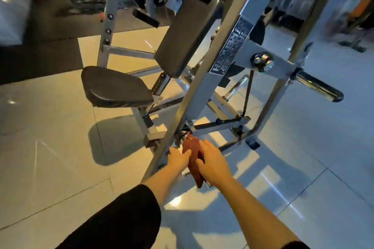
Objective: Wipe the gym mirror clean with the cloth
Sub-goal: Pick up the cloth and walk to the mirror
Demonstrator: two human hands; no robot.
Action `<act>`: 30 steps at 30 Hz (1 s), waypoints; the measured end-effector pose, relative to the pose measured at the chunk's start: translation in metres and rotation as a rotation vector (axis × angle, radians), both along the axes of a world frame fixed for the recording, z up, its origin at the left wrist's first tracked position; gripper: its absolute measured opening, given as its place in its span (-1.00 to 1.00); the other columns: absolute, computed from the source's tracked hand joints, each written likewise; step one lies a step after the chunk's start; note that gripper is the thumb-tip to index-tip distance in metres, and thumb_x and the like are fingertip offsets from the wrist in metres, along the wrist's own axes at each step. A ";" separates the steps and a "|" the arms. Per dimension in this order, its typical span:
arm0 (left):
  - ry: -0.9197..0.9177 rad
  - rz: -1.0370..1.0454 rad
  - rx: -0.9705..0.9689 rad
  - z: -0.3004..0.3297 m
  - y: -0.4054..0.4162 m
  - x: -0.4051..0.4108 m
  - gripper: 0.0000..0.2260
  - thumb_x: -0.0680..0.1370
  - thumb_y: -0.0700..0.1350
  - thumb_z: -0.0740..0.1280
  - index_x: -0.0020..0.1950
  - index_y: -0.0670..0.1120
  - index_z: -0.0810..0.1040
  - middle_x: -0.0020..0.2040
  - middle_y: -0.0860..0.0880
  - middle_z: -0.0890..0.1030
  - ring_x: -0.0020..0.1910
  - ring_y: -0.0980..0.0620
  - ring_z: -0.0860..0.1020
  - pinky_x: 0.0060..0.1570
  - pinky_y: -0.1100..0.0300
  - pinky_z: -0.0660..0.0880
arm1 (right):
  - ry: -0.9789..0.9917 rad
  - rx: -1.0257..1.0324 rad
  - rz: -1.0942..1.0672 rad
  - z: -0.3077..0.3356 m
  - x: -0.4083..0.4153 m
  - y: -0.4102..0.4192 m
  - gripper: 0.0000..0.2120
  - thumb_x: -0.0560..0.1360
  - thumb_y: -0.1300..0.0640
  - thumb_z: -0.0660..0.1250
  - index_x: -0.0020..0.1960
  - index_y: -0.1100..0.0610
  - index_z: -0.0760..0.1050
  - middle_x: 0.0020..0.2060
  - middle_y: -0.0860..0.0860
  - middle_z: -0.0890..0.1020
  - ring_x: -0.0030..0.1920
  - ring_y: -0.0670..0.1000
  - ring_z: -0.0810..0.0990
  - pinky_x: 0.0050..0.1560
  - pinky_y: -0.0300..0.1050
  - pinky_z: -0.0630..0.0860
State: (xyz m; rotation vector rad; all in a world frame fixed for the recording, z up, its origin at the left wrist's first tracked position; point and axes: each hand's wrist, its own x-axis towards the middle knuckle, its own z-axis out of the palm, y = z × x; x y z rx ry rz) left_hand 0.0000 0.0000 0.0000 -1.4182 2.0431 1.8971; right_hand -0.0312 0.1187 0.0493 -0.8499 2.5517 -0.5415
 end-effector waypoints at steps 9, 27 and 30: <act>0.196 -0.076 0.531 -0.013 -0.015 0.019 -0.67 0.67 -0.21 0.25 0.44 -0.20 0.42 0.35 -0.15 0.53 0.27 -0.16 0.53 0.22 -0.02 0.49 | -0.037 0.059 -0.181 -0.042 0.041 -0.022 -0.42 0.67 0.22 0.18 0.63 0.11 0.05 0.62 0.07 0.07 0.62 0.11 0.01 0.59 0.07 -0.03; 0.536 0.193 -0.393 0.247 -0.430 0.237 -0.88 0.66 -0.15 0.28 0.12 -0.06 0.60 0.10 -0.09 0.62 0.15 -0.09 0.58 0.14 0.02 0.54 | -0.986 -1.176 -0.242 0.185 0.191 -0.469 -0.73 0.71 0.17 0.12 0.34 0.15 0.48 -0.01 0.11 0.64 -0.06 0.10 0.63 -0.04 -0.02 0.59; 0.654 0.297 -0.291 0.275 -0.482 0.278 -0.83 0.69 -0.07 0.22 0.24 -0.02 0.53 0.08 0.02 0.61 0.06 0.06 0.57 -0.05 0.17 0.54 | -1.008 -1.118 0.106 0.216 0.235 -0.532 -0.76 0.71 0.18 0.09 0.22 0.12 0.53 -0.14 0.01 0.70 -0.14 -0.04 0.69 -0.22 -0.17 0.62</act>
